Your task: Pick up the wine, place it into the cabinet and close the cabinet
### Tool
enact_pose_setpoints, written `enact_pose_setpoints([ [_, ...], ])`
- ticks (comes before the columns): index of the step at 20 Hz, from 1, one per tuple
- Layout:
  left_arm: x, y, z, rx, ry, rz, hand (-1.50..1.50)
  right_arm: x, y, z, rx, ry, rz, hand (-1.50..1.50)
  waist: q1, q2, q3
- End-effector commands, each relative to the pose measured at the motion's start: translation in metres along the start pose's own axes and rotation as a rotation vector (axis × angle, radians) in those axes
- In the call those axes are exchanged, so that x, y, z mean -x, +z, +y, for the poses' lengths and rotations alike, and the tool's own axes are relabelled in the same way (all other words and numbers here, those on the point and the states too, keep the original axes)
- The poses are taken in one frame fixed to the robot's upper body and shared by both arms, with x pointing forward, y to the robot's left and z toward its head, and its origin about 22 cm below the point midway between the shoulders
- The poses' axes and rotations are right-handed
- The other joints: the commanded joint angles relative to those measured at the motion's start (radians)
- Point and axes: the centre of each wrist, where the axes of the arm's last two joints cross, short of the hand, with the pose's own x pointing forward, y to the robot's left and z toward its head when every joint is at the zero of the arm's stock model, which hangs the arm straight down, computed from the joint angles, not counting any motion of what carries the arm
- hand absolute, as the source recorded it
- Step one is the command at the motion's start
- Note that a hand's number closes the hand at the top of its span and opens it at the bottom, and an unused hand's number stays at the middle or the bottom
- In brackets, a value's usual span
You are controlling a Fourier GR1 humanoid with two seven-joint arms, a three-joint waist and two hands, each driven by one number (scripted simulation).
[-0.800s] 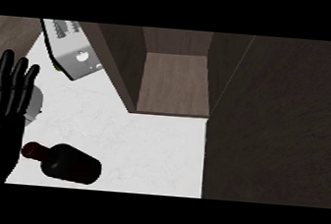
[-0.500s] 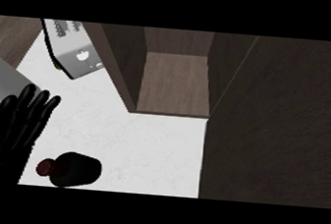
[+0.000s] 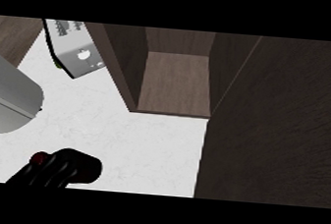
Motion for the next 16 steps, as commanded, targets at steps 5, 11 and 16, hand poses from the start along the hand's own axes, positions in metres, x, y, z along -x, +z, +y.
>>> enact_pose_setpoints([
  [5, -0.049, 0.017, -0.031, 0.078, 0.058, -0.036, -1.5, -0.026, 0.003, 0.002, -0.015, -0.003, 0.024, -1.5, 0.002, 0.003, 0.001],
  [11, -0.046, 0.019, -0.032, 0.032, 0.079, -0.031, -1.5, -0.041, 0.003, 0.009, -0.028, -0.008, 0.032, -1.5, 0.004, 0.003, 0.001],
  [16, -0.049, 0.028, -0.026, 0.022, 0.071, -0.029, -1.5, -0.048, -0.002, 0.01, -0.011, -0.001, 0.02, -1.5, 0.011, 0.002, 0.0],
])
